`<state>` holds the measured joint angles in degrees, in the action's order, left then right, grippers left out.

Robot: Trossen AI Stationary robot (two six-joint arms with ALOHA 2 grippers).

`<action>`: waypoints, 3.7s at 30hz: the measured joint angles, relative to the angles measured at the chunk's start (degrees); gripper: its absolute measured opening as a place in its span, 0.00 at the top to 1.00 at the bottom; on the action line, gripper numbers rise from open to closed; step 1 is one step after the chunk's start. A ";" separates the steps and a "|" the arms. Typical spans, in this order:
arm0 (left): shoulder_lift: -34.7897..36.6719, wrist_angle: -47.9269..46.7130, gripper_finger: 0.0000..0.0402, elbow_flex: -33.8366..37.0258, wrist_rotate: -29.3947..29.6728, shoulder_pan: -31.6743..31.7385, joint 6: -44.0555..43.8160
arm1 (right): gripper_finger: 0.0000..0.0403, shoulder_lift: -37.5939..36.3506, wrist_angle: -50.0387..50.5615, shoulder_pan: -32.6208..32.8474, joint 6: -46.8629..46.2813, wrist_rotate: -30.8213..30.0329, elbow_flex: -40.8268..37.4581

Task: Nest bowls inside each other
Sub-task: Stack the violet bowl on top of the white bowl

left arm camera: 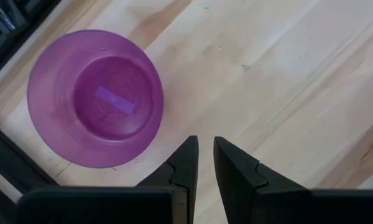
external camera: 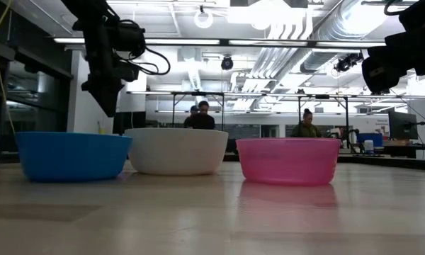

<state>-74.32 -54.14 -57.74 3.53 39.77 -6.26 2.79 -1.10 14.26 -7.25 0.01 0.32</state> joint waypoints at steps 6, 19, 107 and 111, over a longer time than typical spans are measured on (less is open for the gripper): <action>-1.86 0.52 0.87 0.02 0.00 0.00 1.46 | 0.73 0.00 0.01 0.00 0.00 0.00 0.00; -2.54 1.09 0.87 0.04 1.54 0.41 4.78 | 0.73 0.00 0.02 0.00 0.00 0.00 0.00; -17.84 5.00 0.68 -2.54 2.61 9.01 16.18 | 0.73 0.00 0.02 0.00 0.00 0.00 0.00; -17.84 5.69 0.68 -2.54 2.80 9.01 16.52 | 0.73 0.00 0.02 0.00 0.00 0.00 0.00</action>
<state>-92.16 -48.45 -60.27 6.33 48.77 10.26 2.79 -1.08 14.26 -7.25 0.01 0.32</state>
